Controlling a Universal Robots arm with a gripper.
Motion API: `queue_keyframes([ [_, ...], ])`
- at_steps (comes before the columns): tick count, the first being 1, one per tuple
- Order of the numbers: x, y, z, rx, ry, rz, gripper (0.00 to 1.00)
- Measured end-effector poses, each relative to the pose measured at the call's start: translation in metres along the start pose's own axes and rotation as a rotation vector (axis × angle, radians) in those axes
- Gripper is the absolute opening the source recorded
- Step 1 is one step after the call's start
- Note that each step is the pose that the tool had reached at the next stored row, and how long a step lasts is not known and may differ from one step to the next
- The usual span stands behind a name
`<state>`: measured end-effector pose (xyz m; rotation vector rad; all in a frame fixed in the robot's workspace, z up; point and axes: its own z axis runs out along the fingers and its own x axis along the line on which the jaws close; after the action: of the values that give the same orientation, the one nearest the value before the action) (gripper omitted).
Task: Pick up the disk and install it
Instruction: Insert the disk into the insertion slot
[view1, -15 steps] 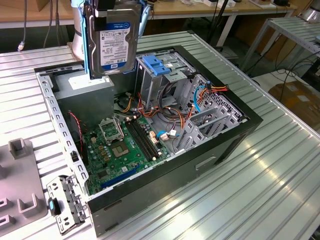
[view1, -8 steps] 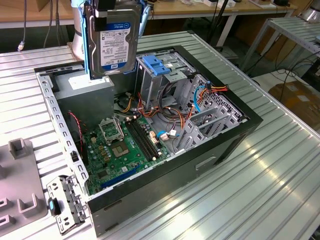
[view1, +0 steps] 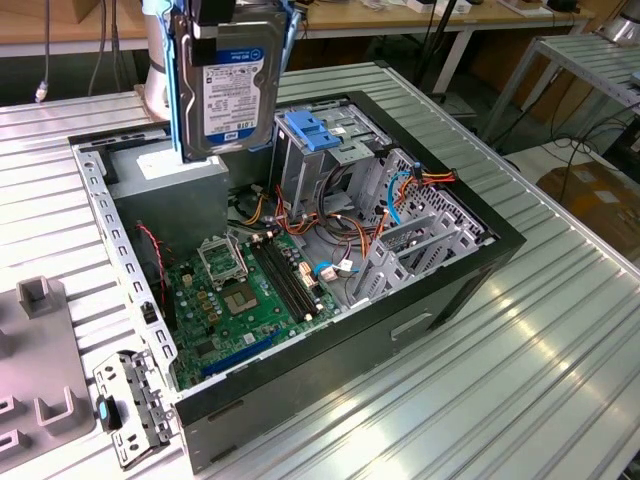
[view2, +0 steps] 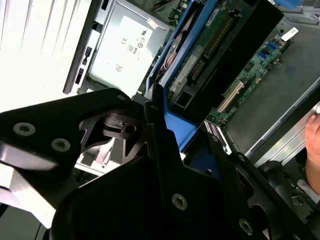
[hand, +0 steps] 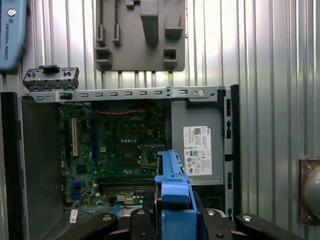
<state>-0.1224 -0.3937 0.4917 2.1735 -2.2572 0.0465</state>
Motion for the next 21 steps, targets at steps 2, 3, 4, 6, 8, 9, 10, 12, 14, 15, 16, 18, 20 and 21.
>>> queue_keyframes([
  [2,0.0030,-0.0001,0.0001,0.0000,0.0000,0.000,0.37],
  [3,0.0041,-0.0002,0.0001,0.0000,0.0000,0.000,0.37],
  [4,0.0053,-0.0002,0.0002,0.0000,-0.0001,0.000,0.37],
  [6,0.0091,-0.0003,0.0003,0.0000,-0.0001,0.000,0.37],
  [8,0.0143,-0.0006,0.0004,0.0000,0.0000,0.000,0.37],
  [9,0.0161,-0.0006,0.0004,0.0000,0.0000,0.000,0.37],
  [10,0.0174,-0.0007,0.0005,0.0000,0.0000,0.000,0.37],
  [12,0.0202,-0.0008,0.0006,0.0000,0.0000,0.000,0.37],
  [14,0.0234,-0.0009,0.0007,0.0000,-0.0001,0.000,0.37],
  [15,0.0250,-0.0010,0.0007,-0.0001,0.0000,0.000,0.37],
  [16,0.0265,-0.0011,0.0007,0.0000,-0.0001,0.000,0.37],
  [18,0.0297,-0.0013,0.0008,-0.0002,0.0000,0.000,0.37],
  [20,0.0342,-0.0015,0.0009,-0.0002,0.0000,0.000,0.37],
  [21,0.0354,-0.0015,0.0010,-0.0002,0.0000,0.000,0.37],
])
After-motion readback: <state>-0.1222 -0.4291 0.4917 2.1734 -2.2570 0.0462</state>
